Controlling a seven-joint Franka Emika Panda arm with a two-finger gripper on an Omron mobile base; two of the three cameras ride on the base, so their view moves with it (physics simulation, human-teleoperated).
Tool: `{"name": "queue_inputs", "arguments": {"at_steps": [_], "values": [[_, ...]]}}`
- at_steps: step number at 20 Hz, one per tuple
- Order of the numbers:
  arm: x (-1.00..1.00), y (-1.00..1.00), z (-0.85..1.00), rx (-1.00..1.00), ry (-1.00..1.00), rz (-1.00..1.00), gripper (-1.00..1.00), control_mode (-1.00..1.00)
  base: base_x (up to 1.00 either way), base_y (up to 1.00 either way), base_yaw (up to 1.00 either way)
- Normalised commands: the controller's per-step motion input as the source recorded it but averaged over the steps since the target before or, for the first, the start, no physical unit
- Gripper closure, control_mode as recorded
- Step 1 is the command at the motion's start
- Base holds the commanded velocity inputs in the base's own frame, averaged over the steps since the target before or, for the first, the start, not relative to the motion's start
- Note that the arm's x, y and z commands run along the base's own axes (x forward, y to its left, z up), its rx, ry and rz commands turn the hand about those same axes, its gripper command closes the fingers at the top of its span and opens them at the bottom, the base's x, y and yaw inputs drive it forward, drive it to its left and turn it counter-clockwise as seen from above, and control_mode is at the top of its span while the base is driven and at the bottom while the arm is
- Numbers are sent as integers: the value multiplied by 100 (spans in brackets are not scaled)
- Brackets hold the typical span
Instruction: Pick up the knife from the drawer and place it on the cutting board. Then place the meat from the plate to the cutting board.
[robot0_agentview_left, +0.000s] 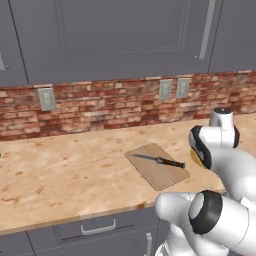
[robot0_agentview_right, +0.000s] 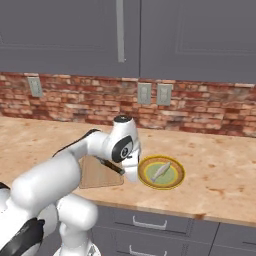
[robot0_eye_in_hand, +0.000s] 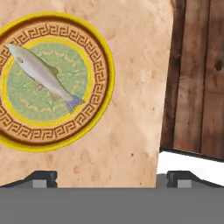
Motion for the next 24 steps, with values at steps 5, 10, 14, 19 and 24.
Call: {"name": "queue_inputs", "arguments": {"at_steps": [5, 10, 14, 19, 24], "values": [[-19, -1, 18, -7, 0, 80, -100, -100, 0, 0, 0], [7, -15, 23, -3, 2, 42, -100, -100, 0, 0, 0], [39, -28, 11, 0, 1, 12, -100, -100, 0, 0, 0], [70, -17, 6, 0, 12, 3, -100, -100, 0, 0, 0], [73, -44, 1, 0, 12, 1, -100, -100, 0, 0, 0]]}}
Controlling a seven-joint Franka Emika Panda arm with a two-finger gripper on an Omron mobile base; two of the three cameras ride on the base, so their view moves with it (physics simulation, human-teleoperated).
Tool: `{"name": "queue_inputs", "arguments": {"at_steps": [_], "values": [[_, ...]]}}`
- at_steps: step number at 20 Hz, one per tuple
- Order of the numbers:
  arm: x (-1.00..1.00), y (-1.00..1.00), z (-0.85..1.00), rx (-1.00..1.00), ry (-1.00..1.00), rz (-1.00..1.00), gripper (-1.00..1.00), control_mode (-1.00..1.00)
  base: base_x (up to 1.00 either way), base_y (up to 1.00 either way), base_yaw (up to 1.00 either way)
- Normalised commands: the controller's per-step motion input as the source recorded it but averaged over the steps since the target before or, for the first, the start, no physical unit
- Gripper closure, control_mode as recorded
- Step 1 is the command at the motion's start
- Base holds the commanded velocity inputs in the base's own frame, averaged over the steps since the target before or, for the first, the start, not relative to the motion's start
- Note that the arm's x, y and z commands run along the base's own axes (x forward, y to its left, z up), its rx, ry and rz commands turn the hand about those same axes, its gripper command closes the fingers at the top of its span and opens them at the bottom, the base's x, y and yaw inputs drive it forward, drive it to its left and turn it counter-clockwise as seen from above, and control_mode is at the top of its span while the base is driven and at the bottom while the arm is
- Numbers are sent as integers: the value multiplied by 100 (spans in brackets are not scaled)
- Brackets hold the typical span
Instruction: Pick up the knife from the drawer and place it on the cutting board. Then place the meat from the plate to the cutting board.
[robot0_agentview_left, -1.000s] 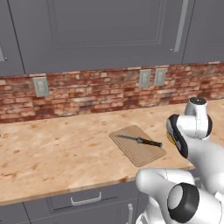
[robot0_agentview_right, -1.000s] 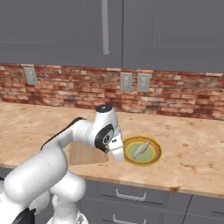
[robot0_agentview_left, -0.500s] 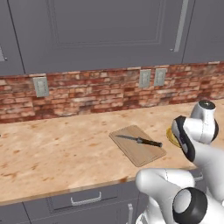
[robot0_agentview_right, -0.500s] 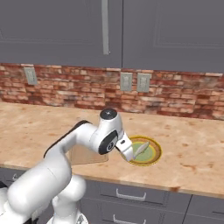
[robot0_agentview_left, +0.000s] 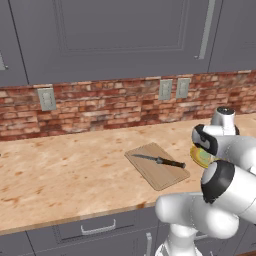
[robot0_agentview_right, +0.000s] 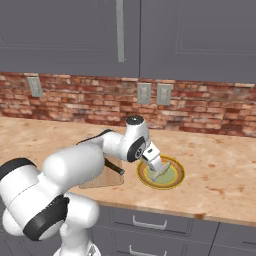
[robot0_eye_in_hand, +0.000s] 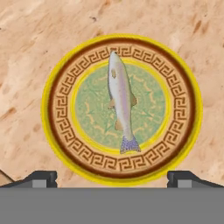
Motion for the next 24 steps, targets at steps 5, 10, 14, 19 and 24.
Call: {"name": "queue_inputs", "arguments": {"at_steps": [5, 10, 14, 19, 24], "values": [[34, -62, 0, 3, 9, 3, -100, -100, 0, 0, 0], [18, -52, -3, 2, 4, 11, -100, -100, 0, 0, 0], [5, -31, -18, 0, 5, 13, -100, -100, 0, 0, 0], [0, -4, -14, 0, 1, 7, -100, -100, 0, 0, 0], [0, 17, -14, 0, -4, 0, -100, -100, 0, 0, 0]]}}
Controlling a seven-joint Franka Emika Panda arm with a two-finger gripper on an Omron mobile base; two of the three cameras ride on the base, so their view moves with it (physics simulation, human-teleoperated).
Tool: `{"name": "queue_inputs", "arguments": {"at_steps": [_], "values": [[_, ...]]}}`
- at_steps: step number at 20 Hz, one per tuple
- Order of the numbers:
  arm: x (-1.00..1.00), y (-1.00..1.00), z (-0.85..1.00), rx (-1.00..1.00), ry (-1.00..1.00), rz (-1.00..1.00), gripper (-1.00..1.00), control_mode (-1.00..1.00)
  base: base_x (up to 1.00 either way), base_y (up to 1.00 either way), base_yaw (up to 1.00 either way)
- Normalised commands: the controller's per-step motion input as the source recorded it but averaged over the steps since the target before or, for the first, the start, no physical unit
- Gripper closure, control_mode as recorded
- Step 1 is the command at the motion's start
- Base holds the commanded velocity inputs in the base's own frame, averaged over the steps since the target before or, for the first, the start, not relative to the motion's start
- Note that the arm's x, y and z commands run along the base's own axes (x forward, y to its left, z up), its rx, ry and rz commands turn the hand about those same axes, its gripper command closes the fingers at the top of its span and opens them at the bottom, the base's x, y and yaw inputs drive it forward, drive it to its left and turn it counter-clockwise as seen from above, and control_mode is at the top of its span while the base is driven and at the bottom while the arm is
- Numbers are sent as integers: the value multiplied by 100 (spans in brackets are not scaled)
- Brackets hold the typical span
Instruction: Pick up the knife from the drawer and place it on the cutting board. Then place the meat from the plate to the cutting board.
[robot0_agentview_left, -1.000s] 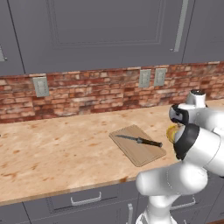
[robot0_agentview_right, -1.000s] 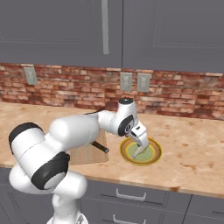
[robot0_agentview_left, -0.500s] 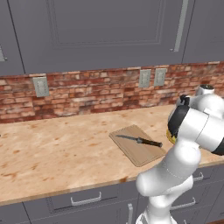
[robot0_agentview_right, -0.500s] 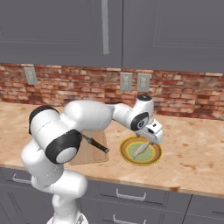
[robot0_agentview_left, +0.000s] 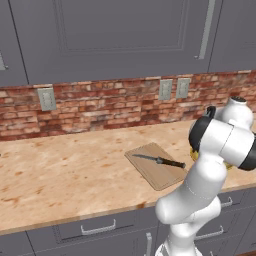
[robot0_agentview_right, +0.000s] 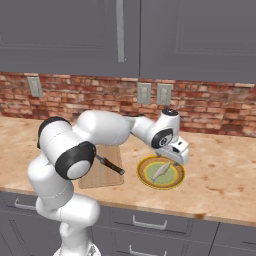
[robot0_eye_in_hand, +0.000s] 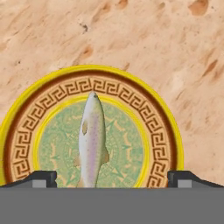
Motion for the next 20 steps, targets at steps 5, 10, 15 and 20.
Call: {"name": "queue_inputs", "arguments": {"at_steps": [5, 10, 15, 20], "values": [[0, 17, -24, 0, 0, 0, -100, -100, 0, 0, 0], [2, 8, -31, 0, 0, 0, -100, -100, 0, 0, 0], [4, 0, -17, 0, 0, 0, -100, -100, 0, 0, 0], [31, 0, -15, 0, 0, 0, -100, -100, 0, 0, 0]]}}
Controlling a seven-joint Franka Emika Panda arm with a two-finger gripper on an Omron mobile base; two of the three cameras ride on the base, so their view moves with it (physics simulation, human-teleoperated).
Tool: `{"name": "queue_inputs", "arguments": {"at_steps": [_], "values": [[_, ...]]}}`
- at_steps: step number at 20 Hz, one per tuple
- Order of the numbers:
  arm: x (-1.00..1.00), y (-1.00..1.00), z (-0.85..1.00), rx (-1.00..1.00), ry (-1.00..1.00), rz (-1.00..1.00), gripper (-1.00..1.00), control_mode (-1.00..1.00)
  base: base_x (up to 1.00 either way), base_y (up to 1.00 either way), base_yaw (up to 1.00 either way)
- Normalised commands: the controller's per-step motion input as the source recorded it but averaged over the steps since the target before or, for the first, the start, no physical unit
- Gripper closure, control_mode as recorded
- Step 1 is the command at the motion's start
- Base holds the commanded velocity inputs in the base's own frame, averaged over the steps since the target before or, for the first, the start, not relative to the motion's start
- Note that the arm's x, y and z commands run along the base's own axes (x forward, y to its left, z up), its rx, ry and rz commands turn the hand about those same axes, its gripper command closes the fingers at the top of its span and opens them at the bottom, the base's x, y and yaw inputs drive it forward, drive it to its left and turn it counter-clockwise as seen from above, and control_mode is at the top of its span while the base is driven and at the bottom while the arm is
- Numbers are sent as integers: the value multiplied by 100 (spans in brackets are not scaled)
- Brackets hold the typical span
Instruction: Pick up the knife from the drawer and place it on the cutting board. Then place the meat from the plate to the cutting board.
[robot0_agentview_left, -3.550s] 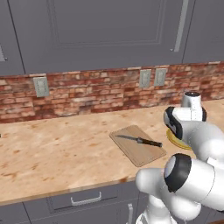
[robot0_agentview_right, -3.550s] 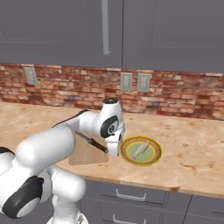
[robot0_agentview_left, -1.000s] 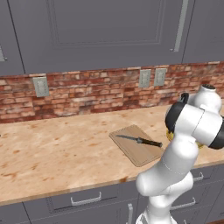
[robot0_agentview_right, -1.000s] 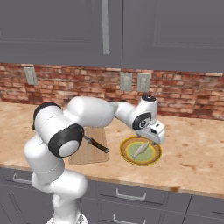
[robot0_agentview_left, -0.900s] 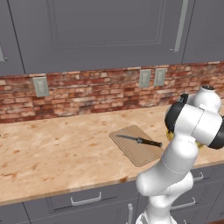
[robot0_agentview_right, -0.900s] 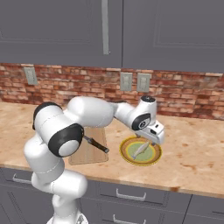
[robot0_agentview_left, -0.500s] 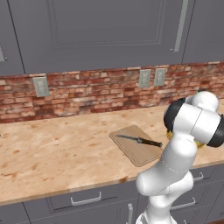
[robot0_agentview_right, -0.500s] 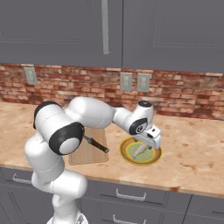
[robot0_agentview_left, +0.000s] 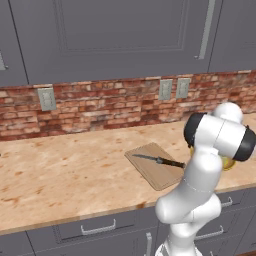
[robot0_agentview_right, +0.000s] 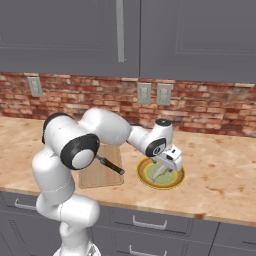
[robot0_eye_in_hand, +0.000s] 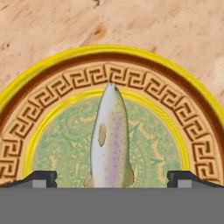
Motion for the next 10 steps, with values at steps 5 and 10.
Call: {"name": "queue_inputs", "arguments": {"at_steps": [5, 10], "values": [[28, 0, -19, 0, 0, 0, -100, -100, 0, 0, 0], [0, -18, -23, 4, 0, 0, -100, -100, 0, 0, 0]]}}
